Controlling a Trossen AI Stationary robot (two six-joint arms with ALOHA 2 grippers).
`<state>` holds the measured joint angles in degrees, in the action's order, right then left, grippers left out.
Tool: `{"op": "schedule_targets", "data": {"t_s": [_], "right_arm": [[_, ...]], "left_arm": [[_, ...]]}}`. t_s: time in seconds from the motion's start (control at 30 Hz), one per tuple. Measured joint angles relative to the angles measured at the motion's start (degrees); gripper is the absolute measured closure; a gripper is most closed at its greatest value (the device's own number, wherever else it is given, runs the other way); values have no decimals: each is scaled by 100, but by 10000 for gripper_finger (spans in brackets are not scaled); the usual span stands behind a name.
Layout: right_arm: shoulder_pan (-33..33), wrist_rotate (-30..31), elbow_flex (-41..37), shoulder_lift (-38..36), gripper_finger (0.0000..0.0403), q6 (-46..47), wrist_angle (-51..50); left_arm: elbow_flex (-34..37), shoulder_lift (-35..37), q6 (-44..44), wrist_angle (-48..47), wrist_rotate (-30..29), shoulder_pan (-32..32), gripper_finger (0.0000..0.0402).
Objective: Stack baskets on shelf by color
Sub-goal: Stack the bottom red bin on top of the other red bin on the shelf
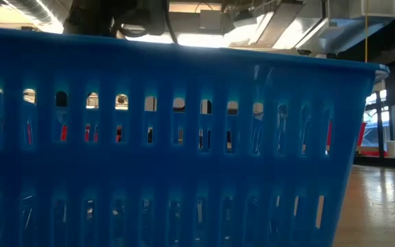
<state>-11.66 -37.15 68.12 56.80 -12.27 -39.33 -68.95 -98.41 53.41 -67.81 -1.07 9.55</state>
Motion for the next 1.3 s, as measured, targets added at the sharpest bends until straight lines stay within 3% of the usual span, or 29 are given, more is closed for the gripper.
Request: {"op": "schedule_targets", "data": {"t_s": [0.47,1.0,1.3], "right_arm": [[0,0,0,0,307,0,0],[-9,15,0,0,307,0,0],[-9,13,0,1,307,0,0]], "left_arm": [[321,0,25,228,-84,-5,355],[509,0,-437,1270,-390,-5,355],[509,2,-1120,1682,-265,-126,397]]}}
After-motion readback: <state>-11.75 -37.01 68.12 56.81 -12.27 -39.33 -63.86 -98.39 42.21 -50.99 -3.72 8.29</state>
